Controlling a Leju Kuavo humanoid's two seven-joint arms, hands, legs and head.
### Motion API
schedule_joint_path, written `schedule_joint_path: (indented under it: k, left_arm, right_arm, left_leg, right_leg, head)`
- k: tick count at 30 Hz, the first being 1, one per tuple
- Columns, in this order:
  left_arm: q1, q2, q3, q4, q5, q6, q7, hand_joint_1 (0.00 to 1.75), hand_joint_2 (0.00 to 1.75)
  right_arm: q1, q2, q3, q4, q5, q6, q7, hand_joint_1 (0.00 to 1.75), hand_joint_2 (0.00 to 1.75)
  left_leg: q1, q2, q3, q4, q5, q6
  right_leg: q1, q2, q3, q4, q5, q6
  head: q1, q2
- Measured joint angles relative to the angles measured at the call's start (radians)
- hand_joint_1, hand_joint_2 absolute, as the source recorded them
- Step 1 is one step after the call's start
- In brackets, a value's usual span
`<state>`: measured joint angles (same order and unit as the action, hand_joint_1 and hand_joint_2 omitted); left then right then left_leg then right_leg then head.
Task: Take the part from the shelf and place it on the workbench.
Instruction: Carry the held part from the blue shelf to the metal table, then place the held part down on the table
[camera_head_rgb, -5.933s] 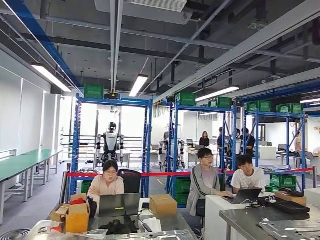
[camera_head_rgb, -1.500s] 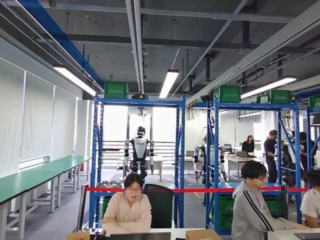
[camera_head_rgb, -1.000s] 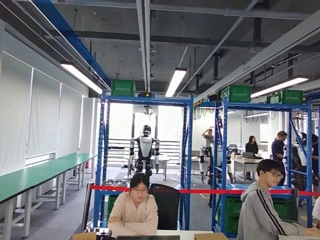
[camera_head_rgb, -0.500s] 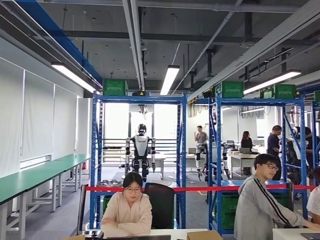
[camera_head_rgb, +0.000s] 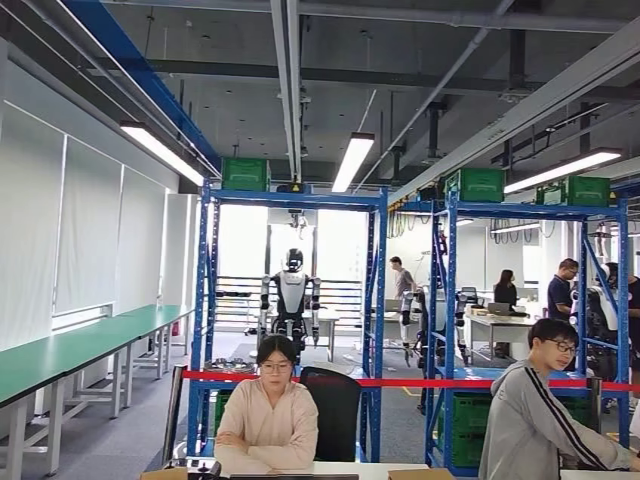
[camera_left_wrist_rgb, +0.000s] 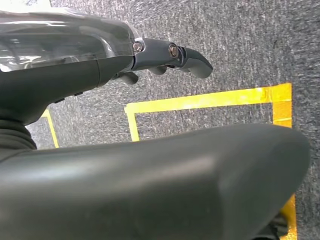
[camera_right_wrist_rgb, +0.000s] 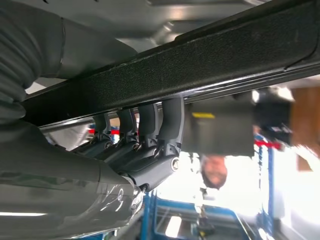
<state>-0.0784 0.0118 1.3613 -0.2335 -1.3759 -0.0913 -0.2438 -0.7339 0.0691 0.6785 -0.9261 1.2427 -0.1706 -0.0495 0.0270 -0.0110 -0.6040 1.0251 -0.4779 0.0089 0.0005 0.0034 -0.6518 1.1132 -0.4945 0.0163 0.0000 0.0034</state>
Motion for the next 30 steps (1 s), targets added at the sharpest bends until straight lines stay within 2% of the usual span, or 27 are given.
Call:
schedule_joint_path:
  k: [1,2,5,6,7,8,10,11,12,13,15,16,17,18,21,22,23,25,26,27,28,29,30]
  left_arm:
    - [-0.001,0.0,0.0,0.0,-0.002,0.0,0.0,0.0,1.75]
    - [-0.003,-0.001,-0.001,0.0,-0.003,0.001,0.0,0.0,1.75]
    - [-0.002,-0.001,-0.001,0.0,-0.006,0.002,0.0,0.0,1.75]
    - [-0.001,-0.001,-0.001,0.0,-0.007,0.003,0.0,0.0,1.75]
    - [0.0,-0.001,-0.001,0.0,-0.007,0.004,0.0,0.0,1.75]
    - [-0.001,0.0,-0.002,0.0,-0.007,0.005,0.0,0.0,1.75]
    - [-0.004,0.0,-0.002,0.0,-0.007,0.006,0.0,0.0,1.75]
    - [-0.004,0.0,-0.002,0.0,-0.007,0.006,0.0,0.0,1.75]
    - [-0.003,0.0,-0.003,0.0,-0.007,0.006,0.0,0.0,1.75]
    - [-0.002,0.0,-0.003,0.0,-0.008,0.006,0.0,0.0,1.75]
    - [0.0,0.001,-0.004,0.0,-0.008,0.007,0.0,0.0,1.75]
    - [0.0,0.002,-0.005,0.0,-0.01,0.007,-0.002,0.0,1.75]
    - [-0.001,0.002,-0.007,0.0,-0.011,0.006,-0.006,0.0,1.75]
    - [-0.001,0.002,-0.009,0.0,-0.013,0.003,-0.011,0.0,1.75]
    - [0.001,0.002,-0.015,0.0,-0.016,-0.004,-0.026,0.0,1.75]
    - [0.001,0.002,-0.017,0.0,-0.016,-0.005,-0.03,0.0,1.31]
    - [0.0,0.002,-0.018,0.0,-0.016,-0.006,-0.035,0.0,1.31]
    - [0.001,0.003,-0.022,0.0,-0.016,-0.008,-0.047,0.0,1.31]
    - [0.001,0.003,-0.024,0.0,-0.016,-0.009,-0.051,0.0,1.75]
    - [0.001,0.003,-0.026,0.0,-0.017,-0.01,-0.054,0.0,1.75]
    - [0.001,0.003,-0.027,0.0,-0.018,-0.01,-0.056,0.0,1.75]
    - [0.001,0.003,-0.029,0.0,-0.02,-0.01,-0.057,0.0,1.75]
    - [0.001,0.003,-0.03,0.0,-0.022,-0.01,-0.058,0.0,1.31]
  right_arm:
    - [-0.018,0.01,-0.004,0.039,0.005,0.0,0.028,1.75,1.75]
    - [-0.037,0.02,-0.011,0.078,0.009,0.0,0.057,1.75,1.75]
    - [-0.081,0.041,-0.045,0.174,0.018,-0.003,0.117,1.75,1.75]
    - [-0.094,0.047,-0.057,0.199,0.022,-0.004,0.128,1.75,1.75]
    - [-0.105,0.054,-0.068,0.22,0.025,-0.005,0.14,1.75,1.75]
    - [-0.114,0.059,-0.081,0.239,0.026,-0.004,0.154,1.75,1.75]
    - [-0.124,0.065,-0.113,0.272,0.015,0.001,0.184,1.75,1.75]
    - [-0.127,0.066,-0.137,0.289,0.003,0.004,0.196,1.75,1.75]
    - [-0.13,0.065,-0.164,0.305,-0.008,0.007,0.202,1.75,1.75]
    - [-0.134,0.062,-0.194,0.321,-0.017,0.008,0.206,1.75,1.75]
    - [-0.146,0.055,-0.254,0.348,-0.028,0.009,0.207,1.75,1.75]
    - [-0.151,0.051,-0.28,0.359,-0.032,0.01,0.205,1.75,1.75]
    - [-0.153,0.046,-0.305,0.369,-0.034,0.01,0.203,1.75,1.75]
    - [-0.154,0.041,-0.327,0.378,-0.035,0.011,0.198,1.75,1.75]
    - [-0.15,0.029,-0.377,0.398,-0.037,0.01,0.185,1.75,1.75]
    - [-0.151,0.026,-0.387,0.403,-0.037,0.01,0.183,1.31,1.31]
    - [-0.151,0.024,-0.397,0.407,-0.037,0.012,0.179,0.87,0.87]
    - [-0.147,0.022,-0.411,0.417,-0.039,0.016,0.166,0.0,0.0]
    - [-0.141,0.021,-0.418,0.422,-0.04,0.018,0.157,0.0,0.0]
    - [-0.136,0.021,-0.423,0.427,-0.04,0.019,0.147,0.0,0.0]
    - [-0.131,0.022,-0.427,0.431,-0.04,0.02,0.137,0.0,0.0]
    - [-0.128,0.022,-0.43,0.434,-0.038,0.019,0.127,0.0,0.0]
    - [-0.127,0.022,-0.432,0.436,-0.037,0.018,0.116,0.0,0.0]
  left_leg:
    - [-0.001,0.0,-0.001,0.0,0.0,-0.003]
    - [-0.002,0.0,-0.004,0.0,0.0,-0.006]
    - [-0.001,0.001,-0.005,-0.003,0.001,-0.022]
    - [-0.001,0.001,-0.008,0.006,-0.009,-0.025]
    - [-0.001,0.002,-0.019,0.032,-0.029,-0.028]
    - [-0.001,0.003,-0.041,0.082,-0.06,-0.029]
    - [-0.001,0.003,-0.102,0.217,-0.12,-0.032]
    - [-0.001,0.003,-0.125,0.264,-0.133,-0.034]
    - [-0.001,0.003,-0.131,0.273,-0.125,-0.035]
    - [0.0,0.003,-0.117,0.241,-0.099,-0.036]
    - [0.002,0.004,-0.053,0.11,-0.031,-0.036]
    - [0.002,0.004,-0.026,0.056,-0.012,-0.034]
    - [0.001,0.004,-0.011,0.024,-0.004,-0.032]
    - [-0.001,0.003,-0.006,0.015,-0.008,-0.027]
    - [0.0,0.004,-0.007,0.012,-0.005,-0.01]
    - [0.001,0.005,-0.006,0.011,-0.003,-0.005]
    - [0.002,0.006,-0.006,0.01,-0.002,-0.001]
    - [0.002,0.006,-0.006,0.01,-0.003,0.003]
    - [0.002,0.006,-0.005,0.011,-0.003,0.003]
    - [0.002,0.005,-0.005,0.011,-0.004,0.004]
    - [0.002,0.005,-0.004,0.011,-0.004,0.004]
    - [0.001,0.004,-0.003,0.011,-0.004,0.003]
    - [0.001,0.003,-0.002,0.01,-0.005,0.003]
  right_leg:
    - [0.003,0.001,0.024,-0.055,0.02,-0.006]
    - [0.005,0.001,0.036,-0.085,0.027,-0.01]
    - [0.006,0.001,0.04,-0.103,0.026,-0.023]
    - [0.004,0.0,0.043,-0.11,0.03,-0.029]
    - [0.002,0.0,0.046,-0.117,0.034,-0.035]
    - [0.001,-0.001,0.049,-0.121,0.036,-0.039]
    - [0.003,-0.002,0.05,-0.122,0.036,-0.041]
    - [0.004,-0.003,0.05,-0.121,0.036,-0.041]
    - [0.004,-0.004,0.05,-0.12,0.035,-0.041]
    - [0.004,-0.004,0.05,-0.118,0.034,-0.039]
    - [0.004,-0.004,0.049,-0.109,0.028,-0.032]
    - [0.006,-0.002,0.046,-0.101,0.024,-0.028]
    - [0.007,-0.001,0.043,-0.095,0.022,-0.024]
    - [0.008,0.0,0.041,-0.092,0.021,-0.02]
    - [0.005,0.0,0.036,-0.082,0.012,-0.008]
    - [0.004,0.0,0.026,-0.058,-0.005,-0.002]
    - [0.002,0.0,0.007,-0.011,-0.033,0.004]
    - [-0.001,-0.001,-0.054,0.125,-0.096,0.011]
    - [-0.003,-0.001,-0.079,0.18,-0.113,0.013]
    - [-0.003,-0.001,-0.09,0.202,-0.111,0.013]
    - [-0.003,-0.001,-0.081,0.18,-0.09,0.012]
    - [-0.003,-0.001,-0.054,0.119,-0.055,0.009]
    - [-0.001,0.0,-0.02,0.043,-0.02,0.004]
  head:
    - [0.0,0.0]
    - [0.0,0.0]
    - [0.0,0.0]
    - [0.0,0.0]
    - [0.0,0.0]
    - [0.0,0.0]
    - [0.0,0.0]
    - [0.0,0.0]
    - [0.0,0.0]
    - [0.0,0.0]
    - [0.0,0.0]
    - [0.0,0.0]
    - [0.0,0.0]
    - [0.0,0.0]
    - [0.0,0.0]
    - [0.0,0.0]
    - [0.0,0.0]
    - [0.0,0.0]
    - [0.0,0.0]
    - [0.0,0.0]
    - [0.0,0.0]
    - [0.0,0.0]
    - [0.0,0.0]
